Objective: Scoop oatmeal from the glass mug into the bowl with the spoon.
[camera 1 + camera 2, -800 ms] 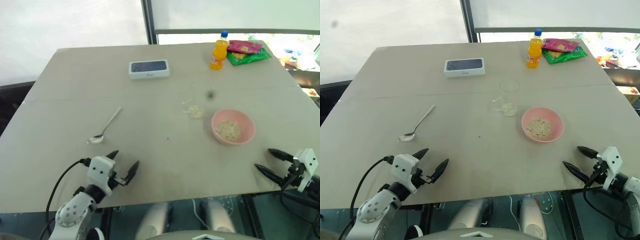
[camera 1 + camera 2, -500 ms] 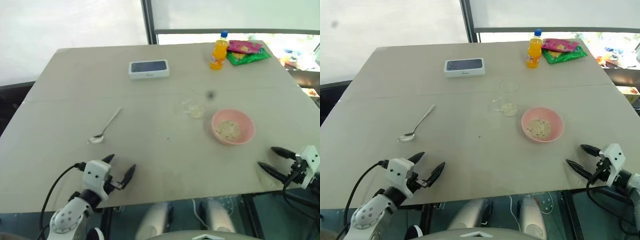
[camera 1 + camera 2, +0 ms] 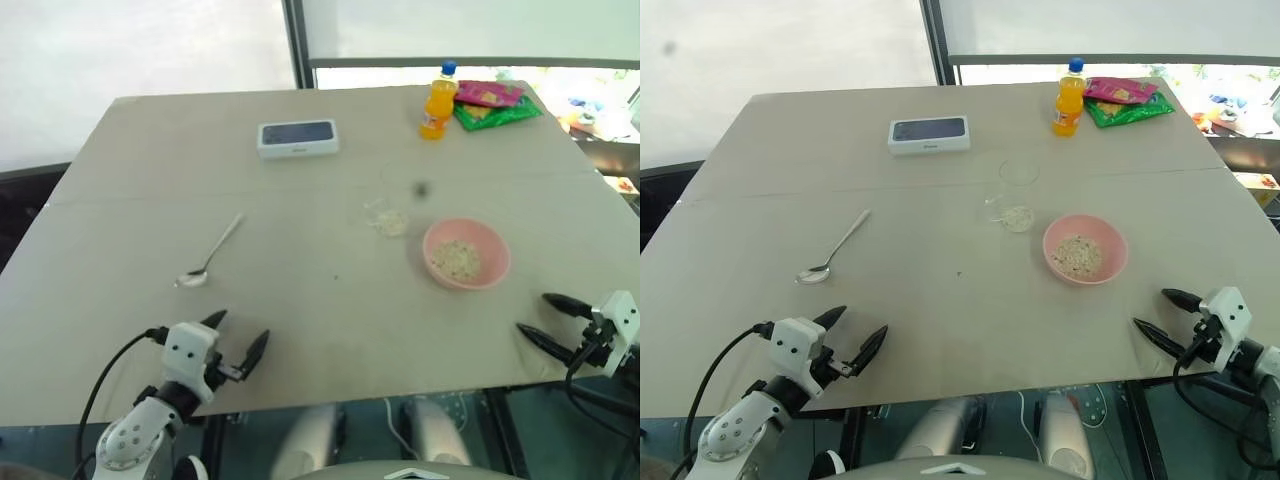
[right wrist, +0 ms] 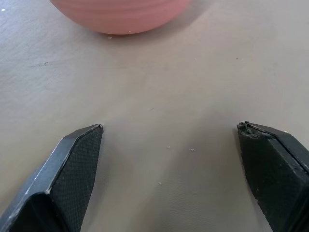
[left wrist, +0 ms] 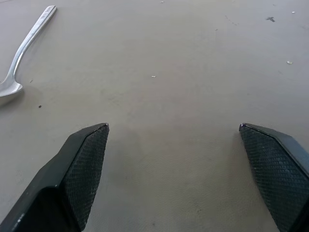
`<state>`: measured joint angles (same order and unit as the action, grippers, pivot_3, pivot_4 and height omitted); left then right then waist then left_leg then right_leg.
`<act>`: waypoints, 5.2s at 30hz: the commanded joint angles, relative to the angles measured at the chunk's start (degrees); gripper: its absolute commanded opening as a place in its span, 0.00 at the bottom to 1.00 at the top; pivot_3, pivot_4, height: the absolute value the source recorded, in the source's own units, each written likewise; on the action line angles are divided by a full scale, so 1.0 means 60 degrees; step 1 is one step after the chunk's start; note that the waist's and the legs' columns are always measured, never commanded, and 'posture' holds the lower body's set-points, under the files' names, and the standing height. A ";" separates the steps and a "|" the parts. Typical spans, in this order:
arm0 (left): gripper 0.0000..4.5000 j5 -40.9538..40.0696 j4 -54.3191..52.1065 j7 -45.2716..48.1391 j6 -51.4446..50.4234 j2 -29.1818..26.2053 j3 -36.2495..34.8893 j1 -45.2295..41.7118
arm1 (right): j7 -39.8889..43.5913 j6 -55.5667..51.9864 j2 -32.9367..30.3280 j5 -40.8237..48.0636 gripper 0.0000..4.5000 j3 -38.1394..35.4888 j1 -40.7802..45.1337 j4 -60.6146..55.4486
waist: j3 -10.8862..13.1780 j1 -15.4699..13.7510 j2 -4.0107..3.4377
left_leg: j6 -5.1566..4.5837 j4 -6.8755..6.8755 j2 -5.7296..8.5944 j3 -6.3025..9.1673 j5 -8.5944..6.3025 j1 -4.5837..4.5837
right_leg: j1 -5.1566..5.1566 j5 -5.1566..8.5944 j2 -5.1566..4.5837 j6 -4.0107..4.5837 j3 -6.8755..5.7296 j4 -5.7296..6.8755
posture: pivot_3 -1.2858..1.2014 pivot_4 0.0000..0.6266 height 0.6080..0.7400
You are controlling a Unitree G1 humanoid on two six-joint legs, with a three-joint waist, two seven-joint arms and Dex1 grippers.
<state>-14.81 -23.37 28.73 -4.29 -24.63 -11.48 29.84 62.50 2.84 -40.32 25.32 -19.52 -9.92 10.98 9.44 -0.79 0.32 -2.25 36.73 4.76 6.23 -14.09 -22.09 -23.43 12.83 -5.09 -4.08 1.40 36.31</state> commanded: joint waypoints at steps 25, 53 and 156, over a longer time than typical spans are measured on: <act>0.99 -0.0479 0.2777 -0.0413 -0.4119 -0.2851 -0.1744 -0.4972 | -0.0348 -0.5396 -0.1797 0.3680 1.00 0.0575 0.3195 -0.5941 | 0.0031 -0.0014 0.0008 | -0.0039 0.0010 0.0008 0.0048 0.0027 -0.0079 | -0.0061 -0.0053 0.0016 0.0005 -0.0056 0.0001 | 0.52 0.24 1.00; 0.08 0.0893 0.5386 0.2065 -0.3736 -0.3863 0.0641 -0.6171 | -0.1164 -0.5804 -0.1162 0.3428 1.00 0.1196 0.3500 -0.6633 | -0.0052 -0.0029 -0.0119 | -0.0040 0.0029 0.0030 0.0078 0.0029 -0.0069 | -0.0056 -0.0054 -0.0023 0.0008 -0.0072 0.0038 | 0.52 0.24 1.00; 0.52 0.1336 0.3024 -0.0110 0.0920 0.1273 0.2878 -0.6872 | -1.0672 -0.8441 0.2087 0.9939 0.00 -0.1280 0.6734 -0.3100 | 0.0025 0.0136 -0.0001 | -0.0030 0.0072 0.0035 0.0000 0.0032 -0.0129 | -0.0132 -0.0071 0.0025 0.0024 0.0002 0.0082 | 0.52 0.24 1.00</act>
<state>-9.19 -6.55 29.32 -2.90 -17.83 4.45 -10.50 -1.18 -49.49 -26.30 85.48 -24.90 29.62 -7.43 9.58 0.03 0.31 -2.43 37.16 4.97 6.19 -13.90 -22.87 -24.23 12.41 -4.94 -3.93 1.43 36.80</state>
